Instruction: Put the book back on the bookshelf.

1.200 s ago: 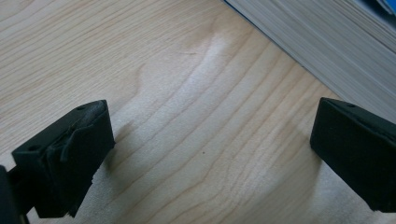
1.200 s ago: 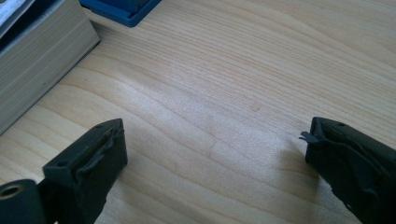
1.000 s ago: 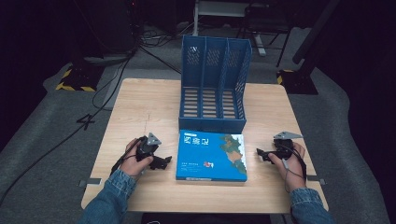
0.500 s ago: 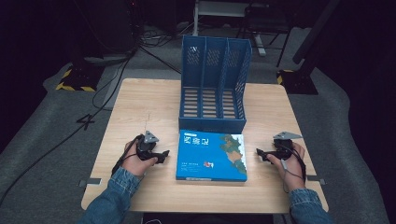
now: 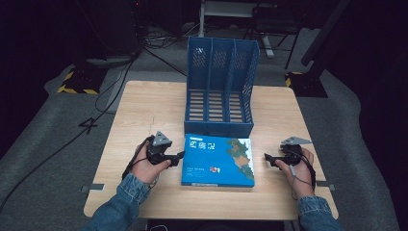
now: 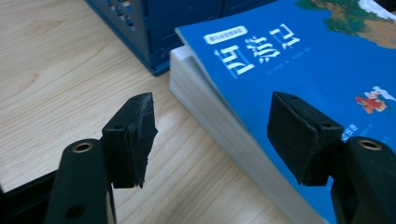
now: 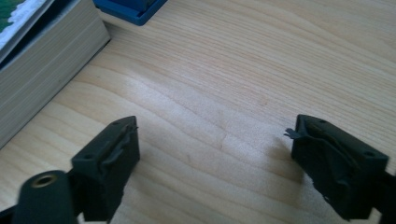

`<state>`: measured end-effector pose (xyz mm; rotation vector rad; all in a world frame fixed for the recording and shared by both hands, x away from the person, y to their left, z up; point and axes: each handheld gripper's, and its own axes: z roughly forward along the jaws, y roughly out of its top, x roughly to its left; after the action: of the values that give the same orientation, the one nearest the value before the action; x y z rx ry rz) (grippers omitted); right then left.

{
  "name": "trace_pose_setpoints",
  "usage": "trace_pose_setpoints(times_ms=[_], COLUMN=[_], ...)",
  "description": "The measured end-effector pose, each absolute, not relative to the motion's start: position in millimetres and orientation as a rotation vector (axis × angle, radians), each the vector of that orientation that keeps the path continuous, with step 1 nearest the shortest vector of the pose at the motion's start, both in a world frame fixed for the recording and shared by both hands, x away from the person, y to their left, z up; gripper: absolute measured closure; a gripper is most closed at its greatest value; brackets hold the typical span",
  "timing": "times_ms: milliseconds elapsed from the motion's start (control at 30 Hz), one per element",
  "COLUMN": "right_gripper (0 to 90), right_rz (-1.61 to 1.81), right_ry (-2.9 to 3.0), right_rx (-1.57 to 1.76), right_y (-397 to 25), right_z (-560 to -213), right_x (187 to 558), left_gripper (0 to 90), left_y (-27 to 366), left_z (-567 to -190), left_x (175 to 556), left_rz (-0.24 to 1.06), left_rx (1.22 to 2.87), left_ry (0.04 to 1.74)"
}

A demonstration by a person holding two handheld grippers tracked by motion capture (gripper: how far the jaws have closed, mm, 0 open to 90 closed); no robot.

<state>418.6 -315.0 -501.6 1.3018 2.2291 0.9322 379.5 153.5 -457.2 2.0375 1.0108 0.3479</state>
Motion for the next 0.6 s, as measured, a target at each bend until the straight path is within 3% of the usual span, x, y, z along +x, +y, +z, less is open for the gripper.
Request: trace_pose_setpoints(times_ms=[100, 400, 600], right_gripper=[20.2, 19.6, 19.4], right_rz=[0.917, 0.965, 0.983], right_ry=[2.277, 2.330, 2.398], right_rx=[1.280, 1.201, 1.126], right_y=[-311, -298, -278], right_z=[-498, -478, -469], right_x=[415, 400, 387], left_gripper=[32.7, 36.0, 32.3], left_y=[144, 130, 128], left_z=[-459, -467, -475], left_x=[380, 395, 404], left_rz=[0.319, 0.281, 0.255], left_rx=[2.048, 2.052, 2.082], left_ry=[0.992, 1.064, 1.115])
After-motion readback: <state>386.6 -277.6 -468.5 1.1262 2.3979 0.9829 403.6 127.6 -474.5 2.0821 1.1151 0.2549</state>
